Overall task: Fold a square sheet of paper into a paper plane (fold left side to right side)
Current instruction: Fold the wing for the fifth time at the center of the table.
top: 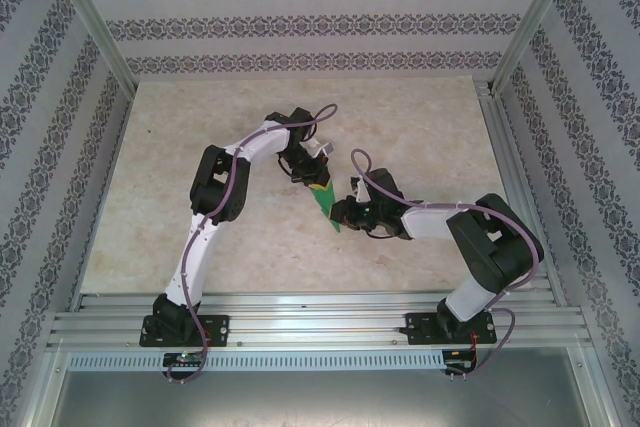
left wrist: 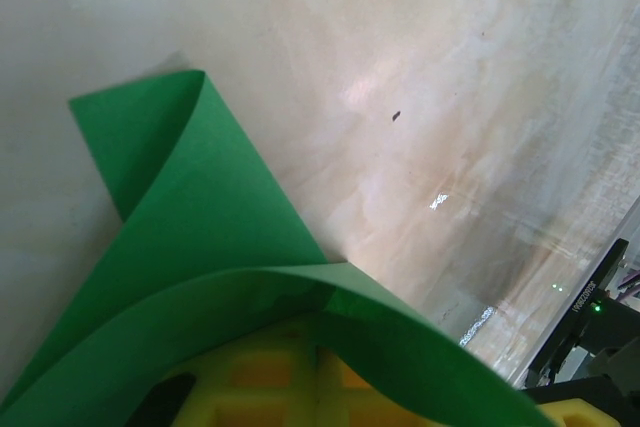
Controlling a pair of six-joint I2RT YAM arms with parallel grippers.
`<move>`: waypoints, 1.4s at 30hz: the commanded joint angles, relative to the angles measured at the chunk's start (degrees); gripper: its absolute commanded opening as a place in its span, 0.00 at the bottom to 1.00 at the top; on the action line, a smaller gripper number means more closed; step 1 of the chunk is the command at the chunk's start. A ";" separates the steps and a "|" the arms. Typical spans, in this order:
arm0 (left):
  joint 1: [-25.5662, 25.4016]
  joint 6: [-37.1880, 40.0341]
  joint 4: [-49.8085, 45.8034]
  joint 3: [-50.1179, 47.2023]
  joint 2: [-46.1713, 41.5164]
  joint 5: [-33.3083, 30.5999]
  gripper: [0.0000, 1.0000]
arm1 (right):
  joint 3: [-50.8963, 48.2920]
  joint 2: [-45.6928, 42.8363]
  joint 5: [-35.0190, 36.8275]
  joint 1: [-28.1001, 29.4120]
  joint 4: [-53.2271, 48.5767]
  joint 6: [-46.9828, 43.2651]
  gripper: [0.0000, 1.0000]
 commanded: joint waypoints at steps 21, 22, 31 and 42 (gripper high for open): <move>1.72 1.44 -0.92 -1.38 1.54 -7.24 0.00 | -2.07 5.83 -0.39 1.63 5.68 2.39 0.12; 1.73 1.48 -0.91 -1.35 1.59 -7.26 0.00 | -2.19 5.79 -0.32 1.50 5.32 2.21 0.12; 2.32 1.90 -1.02 -0.80 1.54 -7.28 0.00 | -1.41 5.98 0.56 1.10 -3.79 -2.08 0.12; 3.59 1.75 -1.07 2.51 1.06 -6.60 0.03 | -4.79 7.68 0.40 1.19 -3.97 -1.52 0.12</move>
